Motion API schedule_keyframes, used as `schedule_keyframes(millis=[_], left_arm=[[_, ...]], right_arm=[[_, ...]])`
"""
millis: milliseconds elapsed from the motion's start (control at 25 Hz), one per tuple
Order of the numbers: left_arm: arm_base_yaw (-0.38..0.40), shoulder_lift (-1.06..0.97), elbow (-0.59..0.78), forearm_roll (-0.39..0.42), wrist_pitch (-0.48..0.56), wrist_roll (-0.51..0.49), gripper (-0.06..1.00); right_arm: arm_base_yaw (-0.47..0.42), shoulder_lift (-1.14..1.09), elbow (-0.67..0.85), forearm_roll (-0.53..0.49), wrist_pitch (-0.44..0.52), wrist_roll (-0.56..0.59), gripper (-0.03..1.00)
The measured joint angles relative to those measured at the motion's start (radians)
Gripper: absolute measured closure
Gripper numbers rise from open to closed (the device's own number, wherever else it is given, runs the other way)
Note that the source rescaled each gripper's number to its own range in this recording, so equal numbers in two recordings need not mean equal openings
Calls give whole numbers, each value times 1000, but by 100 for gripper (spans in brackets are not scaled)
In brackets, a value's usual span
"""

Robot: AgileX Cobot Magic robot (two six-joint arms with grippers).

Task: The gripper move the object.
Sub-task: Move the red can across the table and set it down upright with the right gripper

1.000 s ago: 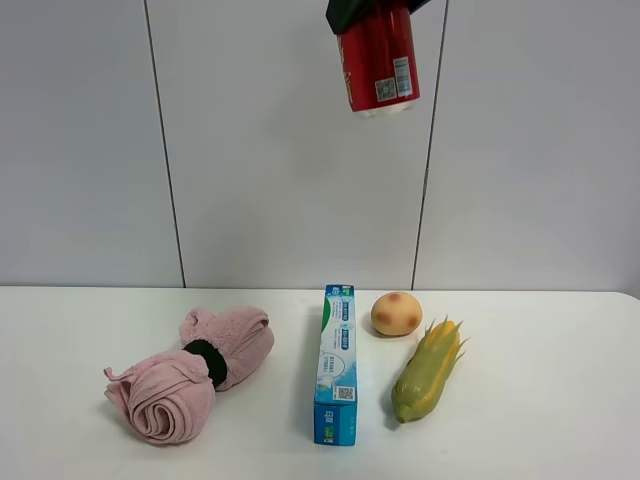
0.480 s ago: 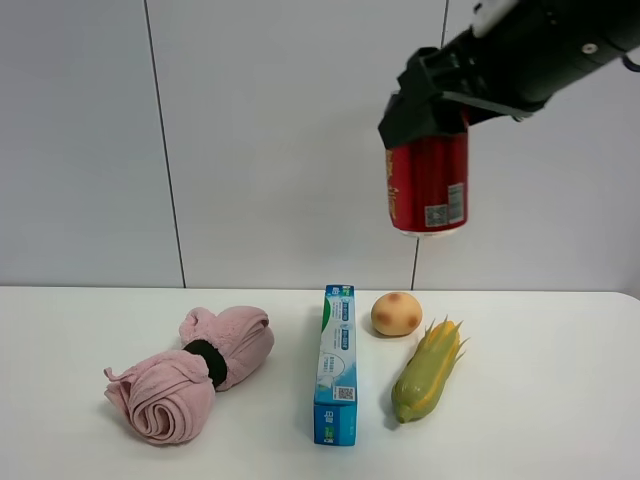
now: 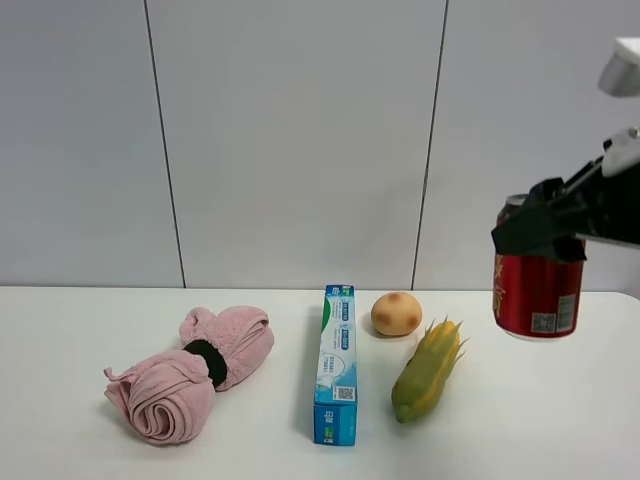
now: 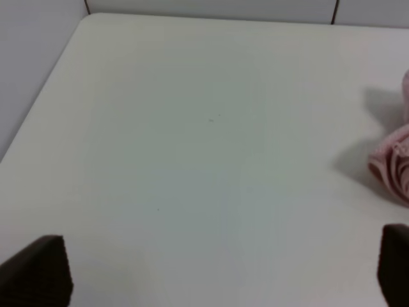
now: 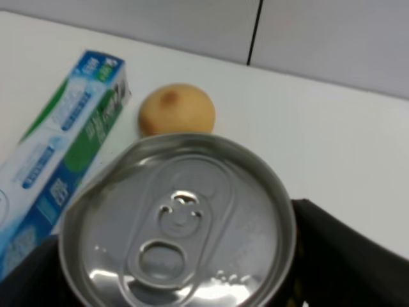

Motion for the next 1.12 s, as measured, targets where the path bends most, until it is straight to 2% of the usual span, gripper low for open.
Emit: schedule_keyframes(millis=[160,280,360,400,640,800,1120], left_arm=[[0,0,0,0,0,0,-6],[0,0,0,0,0,0,-6],[0,0,0,0,0,0,-6],[0,0,0,0,0,0,-6],[0,0,0,0,0,0,-6],[0,0,0,0,0,0,-6],[0,0,0,0,0,0,-6]], right_arm=[[-36,0,115,-1,-177,-27,96],[-50,0,175,2,-297,-118,96],[-51,1,204,32,-352,-203,96],[-51,1,204,32,-352,-203,96],[-52,131,227,309,-465,-395,96],[-52,266,229,442,-585,-424,96],[-53,410,228,466,-681,-395,96]])
